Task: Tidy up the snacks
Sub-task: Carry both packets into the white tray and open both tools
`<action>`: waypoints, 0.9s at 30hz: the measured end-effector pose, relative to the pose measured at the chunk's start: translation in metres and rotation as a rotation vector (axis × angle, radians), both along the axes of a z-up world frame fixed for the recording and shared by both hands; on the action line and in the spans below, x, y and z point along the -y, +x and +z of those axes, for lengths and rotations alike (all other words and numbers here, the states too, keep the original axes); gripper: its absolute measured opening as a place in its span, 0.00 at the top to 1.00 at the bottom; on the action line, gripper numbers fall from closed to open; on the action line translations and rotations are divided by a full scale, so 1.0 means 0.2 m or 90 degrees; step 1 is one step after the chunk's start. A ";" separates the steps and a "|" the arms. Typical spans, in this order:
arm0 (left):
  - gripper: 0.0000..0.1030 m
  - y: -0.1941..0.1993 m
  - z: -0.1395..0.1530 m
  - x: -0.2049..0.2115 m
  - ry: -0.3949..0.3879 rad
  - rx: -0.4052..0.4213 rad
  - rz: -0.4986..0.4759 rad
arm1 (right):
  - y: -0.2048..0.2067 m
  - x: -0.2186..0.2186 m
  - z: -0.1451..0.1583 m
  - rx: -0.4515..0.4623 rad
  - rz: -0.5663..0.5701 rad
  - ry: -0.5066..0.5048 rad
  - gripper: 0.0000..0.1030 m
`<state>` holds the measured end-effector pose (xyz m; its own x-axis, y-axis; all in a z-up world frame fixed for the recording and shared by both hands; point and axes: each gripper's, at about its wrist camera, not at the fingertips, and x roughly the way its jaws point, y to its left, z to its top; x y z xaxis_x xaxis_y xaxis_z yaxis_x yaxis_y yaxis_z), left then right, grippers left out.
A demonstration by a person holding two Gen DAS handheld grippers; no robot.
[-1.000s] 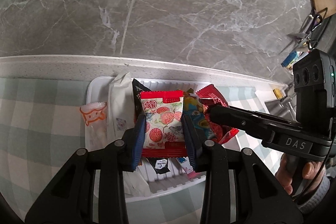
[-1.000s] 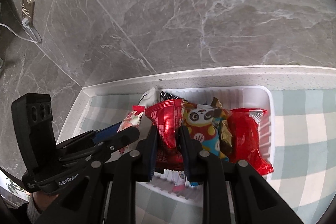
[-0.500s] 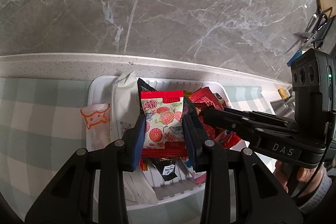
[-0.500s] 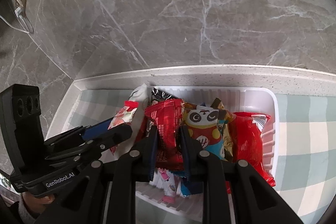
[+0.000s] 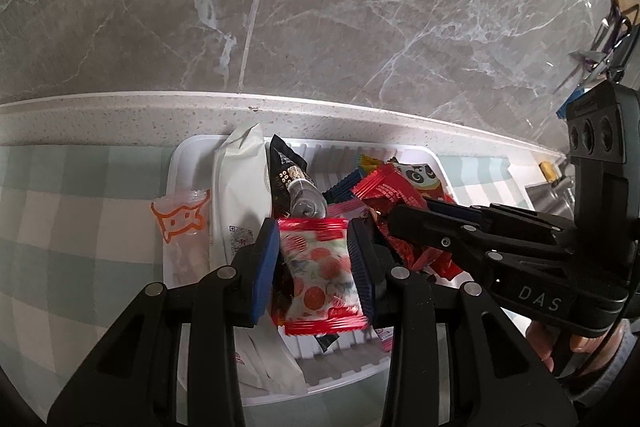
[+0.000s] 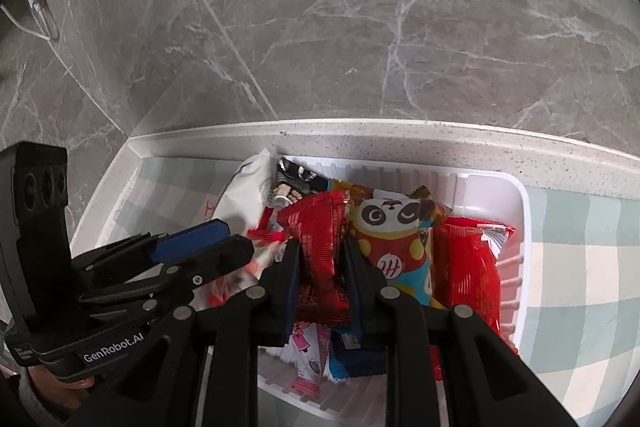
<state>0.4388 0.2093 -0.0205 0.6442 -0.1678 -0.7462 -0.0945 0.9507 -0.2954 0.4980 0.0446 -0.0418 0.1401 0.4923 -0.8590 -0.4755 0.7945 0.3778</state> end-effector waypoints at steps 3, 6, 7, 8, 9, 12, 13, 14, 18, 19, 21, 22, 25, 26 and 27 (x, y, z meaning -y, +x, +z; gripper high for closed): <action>0.57 0.00 -0.01 0.00 -0.002 -0.002 0.005 | 0.00 -0.01 0.00 0.003 0.002 -0.001 0.76; 0.54 0.00 -0.01 0.00 -0.002 -0.001 0.008 | -0.01 0.00 0.00 0.005 0.007 -0.005 0.76; 0.51 -0.01 -0.01 0.00 -0.002 -0.001 0.010 | -0.02 0.00 0.01 0.006 0.008 -0.006 0.76; 0.51 -0.01 -0.01 0.00 -0.004 0.001 0.010 | -0.02 0.00 0.01 0.007 0.009 -0.006 0.76; 0.50 -0.01 -0.01 0.00 -0.006 0.002 0.010 | -0.02 0.00 0.01 0.007 0.009 -0.006 0.76; 0.48 -0.02 0.00 -0.01 -0.005 0.005 0.013 | -0.03 0.00 0.01 0.009 0.009 -0.004 0.75; 0.47 -0.03 0.00 -0.01 -0.008 0.007 0.014 | -0.03 0.00 0.02 0.010 0.010 -0.003 0.75; 0.47 -0.03 0.01 -0.01 -0.009 0.008 0.015 | -0.03 0.00 0.02 0.011 0.010 -0.002 0.75; 0.46 -0.06 0.02 -0.03 -0.012 0.011 0.020 | -0.04 0.00 0.05 0.018 0.013 0.000 0.71; 0.44 -0.07 0.02 -0.03 -0.013 0.012 0.021 | -0.04 0.00 0.05 0.020 0.012 0.000 0.69; 0.44 -0.09 0.03 -0.03 -0.013 0.013 0.021 | -0.05 0.00 0.06 0.022 0.012 0.003 0.66; 0.44 -0.09 0.03 -0.04 -0.013 0.014 0.021 | -0.05 0.00 0.07 0.023 0.012 0.004 0.66; 0.44 -0.11 0.04 -0.04 -0.016 0.015 0.023 | -0.06 0.00 0.08 0.022 0.012 0.007 0.66; 0.41 -0.11 0.04 -0.04 -0.018 0.015 0.022 | -0.07 0.01 0.09 0.022 0.011 0.008 0.66; 0.41 -0.12 0.04 -0.04 -0.018 0.015 0.024 | -0.08 0.01 0.10 0.023 0.011 0.010 0.65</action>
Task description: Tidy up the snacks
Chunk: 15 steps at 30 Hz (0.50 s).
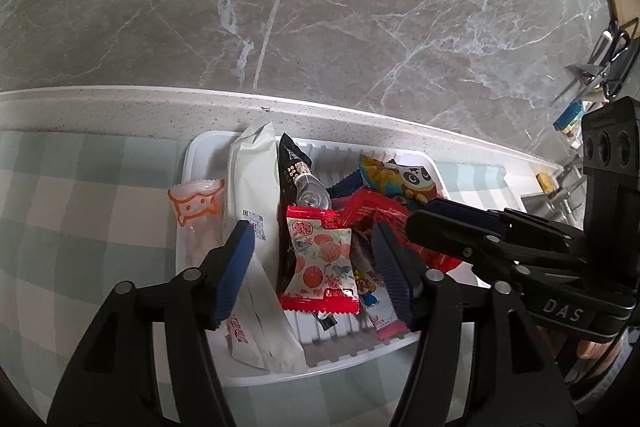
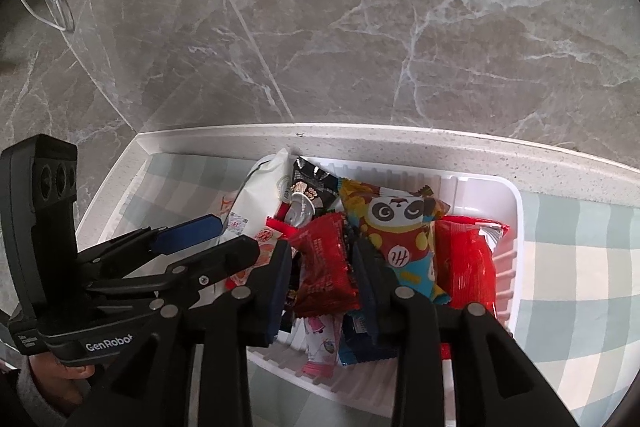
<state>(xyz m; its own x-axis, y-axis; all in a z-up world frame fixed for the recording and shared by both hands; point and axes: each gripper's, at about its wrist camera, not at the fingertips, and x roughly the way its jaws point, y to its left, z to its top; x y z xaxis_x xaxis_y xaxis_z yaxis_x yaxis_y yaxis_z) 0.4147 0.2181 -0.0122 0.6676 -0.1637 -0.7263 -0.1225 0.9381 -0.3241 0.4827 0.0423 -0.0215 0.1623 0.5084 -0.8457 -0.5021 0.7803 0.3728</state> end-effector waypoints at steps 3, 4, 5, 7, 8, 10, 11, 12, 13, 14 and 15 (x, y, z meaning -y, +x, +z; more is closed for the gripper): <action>0.37 -0.02 0.02 0.00 -0.004 0.004 -0.003 | -0.02 0.01 0.03 0.004 -0.002 0.009 0.62; 0.35 -0.02 0.02 0.00 -0.005 0.004 -0.004 | -0.03 0.02 0.05 0.005 -0.003 0.010 0.62; 0.32 -0.03 0.03 0.01 -0.005 0.005 -0.005 | -0.04 0.03 0.05 0.006 -0.003 0.011 0.61; 0.26 -0.05 0.04 0.01 -0.005 0.007 -0.007 | -0.05 0.04 0.07 0.011 -0.006 0.012 0.58; 0.21 -0.05 0.04 0.02 -0.006 0.007 -0.008 | -0.06 0.06 0.08 0.013 -0.010 0.013 0.56; 0.12 -0.08 0.05 0.02 -0.009 0.009 -0.007 | -0.09 0.10 0.11 0.014 -0.019 0.017 0.51; 0.08 -0.09 0.06 0.03 -0.011 0.010 -0.007 | -0.10 0.12 0.11 0.014 -0.025 0.018 0.48; 0.07 -0.11 0.07 0.03 -0.014 0.011 -0.006 | -0.11 0.14 0.12 0.015 -0.031 0.020 0.44; 0.06 -0.12 0.07 0.03 -0.012 0.011 -0.008 | -0.12 0.16 0.14 0.017 -0.035 0.022 0.42; 0.06 -0.13 0.08 0.04 -0.008 0.011 -0.009 | -0.14 0.19 0.15 0.020 -0.042 0.023 0.38; 0.05 -0.14 0.09 0.05 -0.003 0.011 -0.010 | -0.15 0.22 0.17 0.026 -0.049 0.024 0.33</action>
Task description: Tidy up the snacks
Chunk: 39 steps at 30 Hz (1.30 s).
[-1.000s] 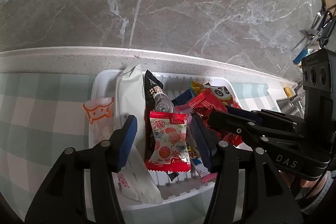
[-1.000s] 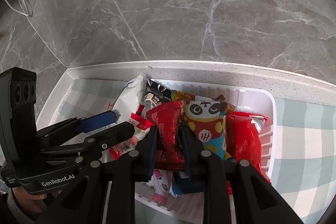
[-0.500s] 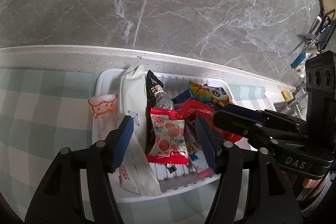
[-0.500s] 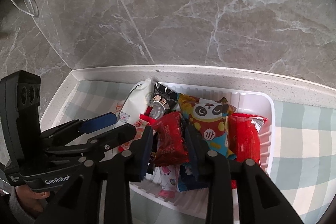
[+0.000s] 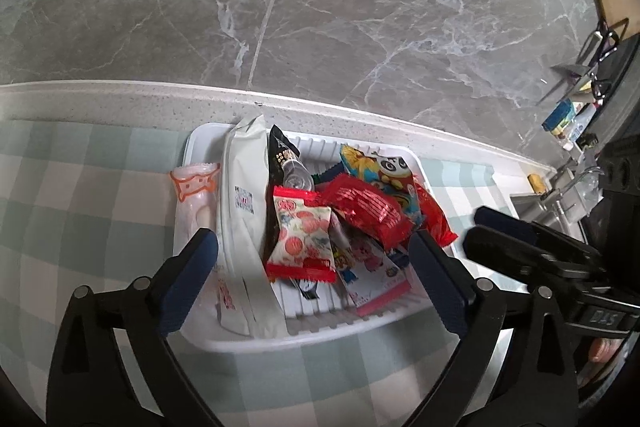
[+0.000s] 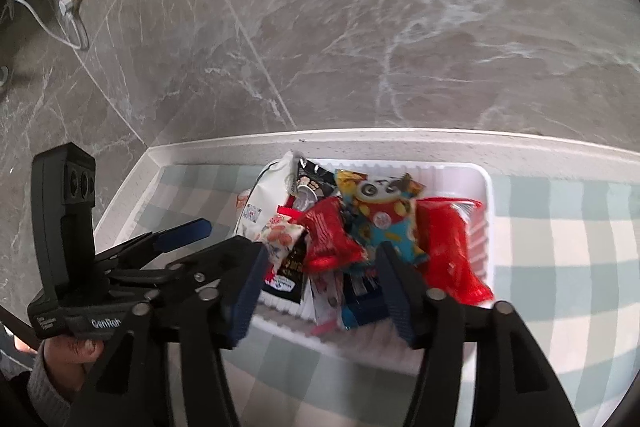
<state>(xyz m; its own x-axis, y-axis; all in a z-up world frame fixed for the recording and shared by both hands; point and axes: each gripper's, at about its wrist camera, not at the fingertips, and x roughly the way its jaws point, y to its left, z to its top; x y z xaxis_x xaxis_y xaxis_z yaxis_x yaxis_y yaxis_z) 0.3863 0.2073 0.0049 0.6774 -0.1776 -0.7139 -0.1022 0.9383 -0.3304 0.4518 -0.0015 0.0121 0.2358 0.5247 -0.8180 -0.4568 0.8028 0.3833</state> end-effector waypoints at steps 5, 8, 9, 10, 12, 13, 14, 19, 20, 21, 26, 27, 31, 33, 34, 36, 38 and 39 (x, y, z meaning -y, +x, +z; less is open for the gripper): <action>0.04 -0.08 0.07 0.07 0.022 0.009 -0.017 | -0.09 0.12 0.10 0.033 -0.025 0.004 0.21; 0.04 -0.13 0.12 0.14 0.050 0.020 -0.027 | -0.16 0.21 0.18 0.070 -0.048 -0.004 0.12; 0.04 -0.15 0.14 0.16 0.058 0.025 -0.033 | -0.18 0.25 0.20 0.079 -0.056 -0.006 0.09; 0.04 -0.17 0.17 0.18 0.067 0.029 -0.038 | -0.20 0.27 0.22 0.085 -0.063 -0.008 0.07; 0.04 -0.20 0.20 0.23 0.081 0.037 -0.048 | -0.24 0.33 0.26 0.093 -0.079 -0.012 0.05; 0.04 -0.22 0.23 0.27 0.091 0.043 -0.056 | -0.27 0.36 0.28 0.097 -0.085 -0.015 0.05; 0.04 -0.23 0.25 0.29 0.097 0.046 -0.060 | -0.29 0.38 0.29 0.100 -0.088 -0.018 0.05; 0.04 -0.32 0.34 0.42 0.126 0.065 -0.089 | -0.41 0.48 0.36 0.124 -0.110 -0.034 0.05; 0.04 -0.34 0.35 0.44 0.131 0.068 -0.093 | -0.44 0.50 0.38 0.128 -0.116 -0.037 0.05; 0.04 -0.36 0.37 0.47 0.137 0.072 -0.099 | -0.47 0.52 0.39 0.130 -0.120 -0.039 0.04; 0.03 -0.46 0.43 0.58 0.163 0.088 -0.124 | -0.60 0.59 0.43 0.137 -0.140 -0.043 0.04; 0.03 -0.49 0.45 0.60 0.169 0.092 -0.128 | -0.62 0.60 0.43 0.137 -0.143 -0.043 0.04; 0.03 -0.55 0.48 0.65 0.183 0.105 -0.142 | -0.70 0.64 0.46 0.145 -0.153 -0.048 0.04; 0.03 -0.58 0.49 0.69 0.188 0.110 -0.149 | -0.74 0.65 0.48 0.152 -0.155 -0.051 0.04; 0.03 -0.59 0.50 0.70 0.190 0.112 -0.153 | -0.75 0.66 0.49 0.156 -0.157 -0.053 0.04; 0.03 -0.61 0.51 0.72 0.194 0.116 -0.158 | -0.78 0.67 0.51 0.160 -0.159 -0.055 0.04; 0.03 -0.64 0.52 0.74 0.196 0.120 -0.163 | -0.80 0.68 0.52 0.164 -0.161 -0.058 0.04; 0.03 -0.65 0.53 0.74 0.195 0.122 -0.164 | -0.81 0.68 0.53 0.165 -0.162 -0.059 0.04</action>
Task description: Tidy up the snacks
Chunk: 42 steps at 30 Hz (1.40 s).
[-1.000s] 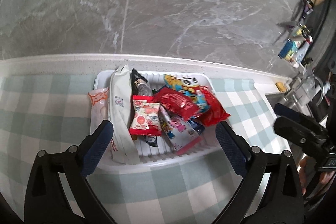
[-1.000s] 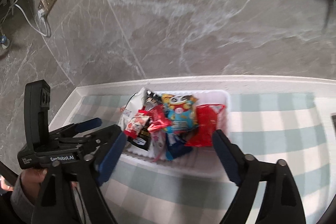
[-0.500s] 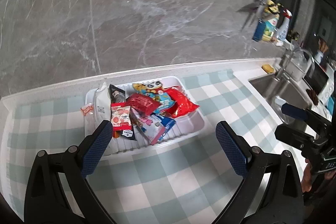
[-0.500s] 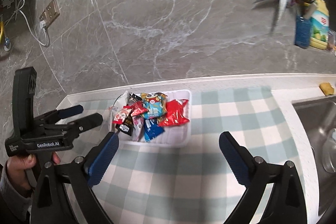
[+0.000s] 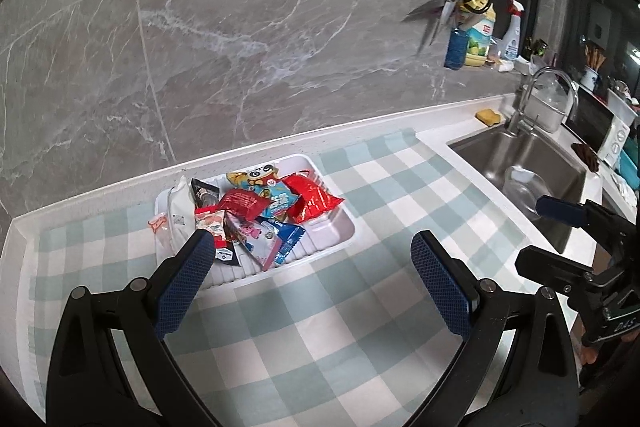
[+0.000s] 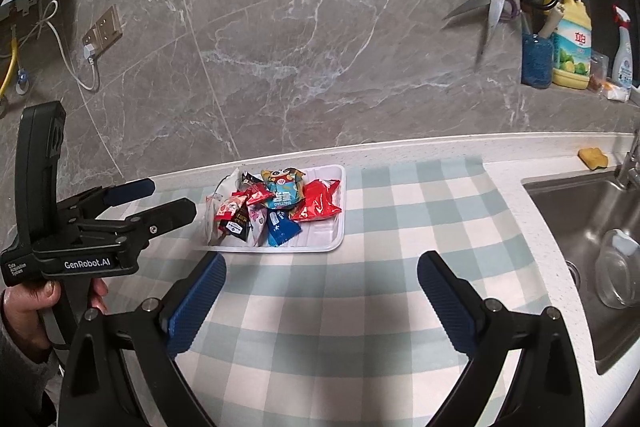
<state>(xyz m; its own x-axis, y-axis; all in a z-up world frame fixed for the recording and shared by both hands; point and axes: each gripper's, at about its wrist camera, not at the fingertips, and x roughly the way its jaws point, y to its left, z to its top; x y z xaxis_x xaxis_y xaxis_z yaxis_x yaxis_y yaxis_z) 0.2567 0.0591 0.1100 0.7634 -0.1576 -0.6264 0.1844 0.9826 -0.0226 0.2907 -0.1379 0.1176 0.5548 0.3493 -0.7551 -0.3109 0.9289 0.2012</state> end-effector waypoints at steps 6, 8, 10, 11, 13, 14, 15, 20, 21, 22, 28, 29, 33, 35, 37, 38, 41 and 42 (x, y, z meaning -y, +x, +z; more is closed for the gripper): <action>0.03 -0.05 0.03 0.04 0.008 0.010 -0.012 | -0.05 0.03 0.02 0.002 -0.007 -0.002 0.04; 0.03 -0.06 0.04 0.05 0.011 0.013 -0.015 | -0.07 0.04 0.02 0.001 -0.009 -0.001 0.04; 0.03 -0.07 0.04 0.06 0.016 0.015 -0.018 | -0.08 0.04 0.03 0.002 -0.009 -0.001 0.04; 0.03 -0.08 0.04 0.06 0.017 0.016 -0.019 | -0.08 0.05 0.03 0.002 -0.010 0.000 0.04; 0.03 -0.09 0.05 0.07 0.018 0.018 -0.022 | -0.09 0.05 0.03 0.003 -0.012 0.001 0.04; 0.03 -0.09 0.05 0.07 0.018 0.019 -0.023 | -0.10 0.06 0.03 0.003 -0.012 0.001 0.04; 0.03 -0.10 0.05 0.08 0.019 0.021 -0.023 | -0.10 0.06 0.04 0.004 -0.012 0.002 0.04; 0.03 -0.11 0.07 0.09 0.024 0.026 -0.029 | -0.11 0.07 0.05 0.009 -0.013 0.003 0.04; 0.03 -0.11 0.07 0.10 0.024 0.027 -0.029 | -0.11 0.08 0.06 0.009 -0.013 0.003 0.04; 0.03 -0.11 0.07 0.10 0.024 0.028 -0.029 | -0.12 0.08 0.06 0.010 -0.014 0.002 0.04; 0.03 -0.12 0.07 0.10 0.025 0.030 -0.031 | -0.12 0.08 0.06 0.010 -0.012 0.004 0.04; 0.03 -0.12 0.07 0.10 0.025 0.030 -0.032 | -0.12 0.08 0.06 0.010 -0.013 0.003 0.04; 0.03 -0.12 0.07 0.10 0.026 0.029 -0.033 | -0.12 0.09 0.06 0.010 -0.013 0.005 0.04; 0.03 -0.12 0.07 0.10 0.026 0.030 -0.032 | -0.12 0.09 0.06 0.010 -0.012 0.005 0.04; 0.03 -0.12 0.07 0.10 0.025 0.030 -0.031 | -0.12 0.09 0.06 0.010 -0.012 0.005 0.04; 0.03 -0.12 0.07 0.10 0.026 0.030 -0.032 | -0.12 0.09 0.06 0.010 -0.013 0.005 0.04; 0.03 -0.12 0.07 0.10 0.026 0.030 -0.032 | -0.12 0.09 0.06 0.010 -0.012 0.005 0.04; 0.03 -0.12 0.07 0.10 0.026 0.030 -0.032 | -0.12 0.09 0.06 0.010 -0.013 0.005 0.04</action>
<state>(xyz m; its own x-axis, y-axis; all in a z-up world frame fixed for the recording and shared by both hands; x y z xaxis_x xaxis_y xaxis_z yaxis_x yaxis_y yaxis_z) 0.2328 0.0391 0.1242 0.7838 -0.1709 -0.5970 0.2329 0.9721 0.0275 0.2666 -0.1557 0.1299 0.5736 0.3436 -0.7435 -0.2957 0.9334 0.2033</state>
